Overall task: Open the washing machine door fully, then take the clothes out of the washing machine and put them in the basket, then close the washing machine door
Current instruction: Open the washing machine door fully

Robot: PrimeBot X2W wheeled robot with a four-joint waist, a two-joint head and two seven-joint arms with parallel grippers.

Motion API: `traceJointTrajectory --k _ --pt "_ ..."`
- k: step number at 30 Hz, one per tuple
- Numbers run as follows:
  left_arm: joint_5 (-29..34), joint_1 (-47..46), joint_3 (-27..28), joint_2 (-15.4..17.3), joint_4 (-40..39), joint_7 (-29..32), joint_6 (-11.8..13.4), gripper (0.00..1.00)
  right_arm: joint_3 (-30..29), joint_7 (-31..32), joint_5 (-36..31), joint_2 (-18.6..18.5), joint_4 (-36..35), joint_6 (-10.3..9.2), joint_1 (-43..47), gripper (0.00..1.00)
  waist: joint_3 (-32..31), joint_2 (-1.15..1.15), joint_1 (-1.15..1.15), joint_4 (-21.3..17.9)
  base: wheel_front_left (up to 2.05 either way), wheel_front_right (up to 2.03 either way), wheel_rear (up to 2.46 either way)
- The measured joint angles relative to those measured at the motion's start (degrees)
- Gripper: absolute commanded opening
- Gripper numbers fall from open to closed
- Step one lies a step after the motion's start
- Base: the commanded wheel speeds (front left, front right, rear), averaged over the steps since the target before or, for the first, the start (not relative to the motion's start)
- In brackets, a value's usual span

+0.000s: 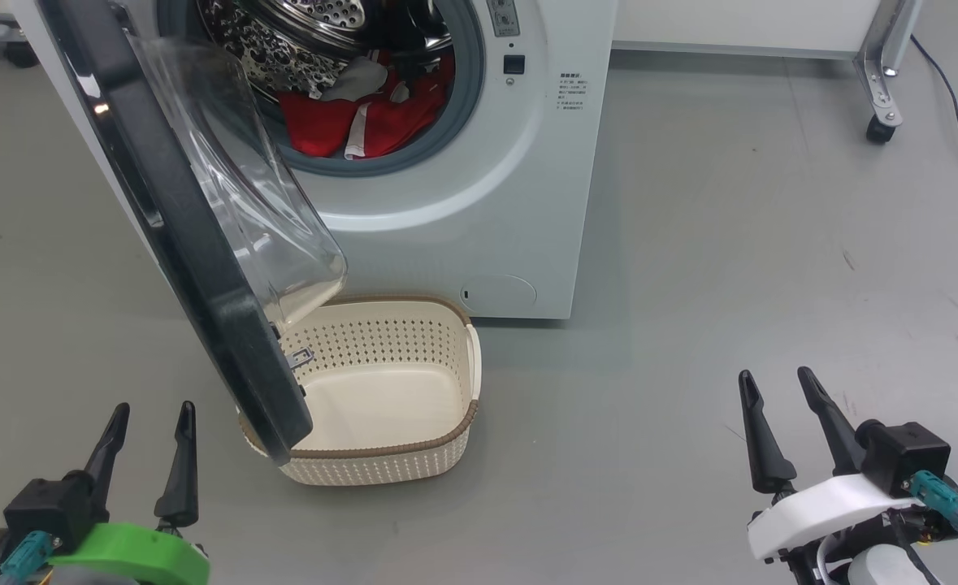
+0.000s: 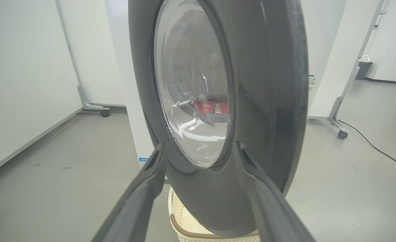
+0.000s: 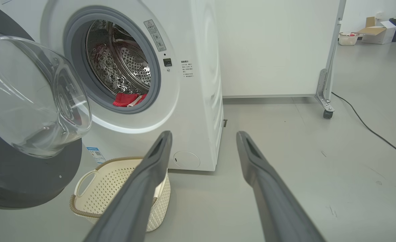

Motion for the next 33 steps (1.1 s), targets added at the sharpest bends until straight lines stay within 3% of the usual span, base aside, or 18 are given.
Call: traceJointTrajectory --k 33 --pt "0.6 0.0 0.4 -0.2 0.2 0.0 0.0 1.00 -3.9 0.0 -9.1 5.8 -4.5 0.00 6.7 1.00 1.3 0.00 0.00 -0.4 0.00 0.00 0.00"
